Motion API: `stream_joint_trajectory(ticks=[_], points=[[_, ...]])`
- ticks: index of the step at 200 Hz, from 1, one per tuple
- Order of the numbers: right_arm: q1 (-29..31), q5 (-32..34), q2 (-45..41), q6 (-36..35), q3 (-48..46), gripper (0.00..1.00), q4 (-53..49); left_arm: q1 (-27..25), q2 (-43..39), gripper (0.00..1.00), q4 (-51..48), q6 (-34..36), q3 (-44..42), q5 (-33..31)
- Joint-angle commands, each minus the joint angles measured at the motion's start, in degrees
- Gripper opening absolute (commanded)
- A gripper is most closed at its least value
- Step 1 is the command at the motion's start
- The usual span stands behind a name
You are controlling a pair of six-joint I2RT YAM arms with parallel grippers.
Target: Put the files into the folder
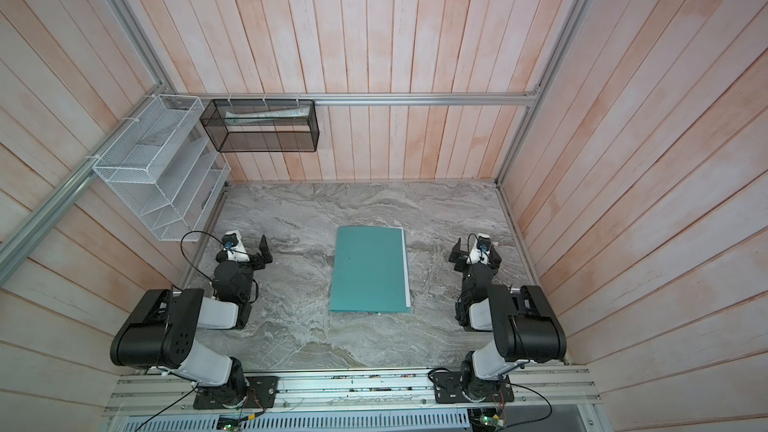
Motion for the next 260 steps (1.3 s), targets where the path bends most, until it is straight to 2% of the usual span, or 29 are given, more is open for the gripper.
stream_joint_trajectory(ticks=[1, 37, 260], points=[[-0.1, -1.5, 0.7, 0.8, -0.9, 0.98, -0.9, 0.1, -0.4, 1.00, -3.8, -1.0, -0.1, 1.6], [0.0, -1.6, -1.1, 0.9, 0.5, 0.98, -6.9, 0.2, -0.6, 1.00, -4.2, -1.0, -0.1, 1.7], [0.0, -1.6, -0.8, 1.0, 0.4, 0.98, -5.9, 0.1, -0.8, 1.00, -4.6, -1.0, 0.0, 1.6]])
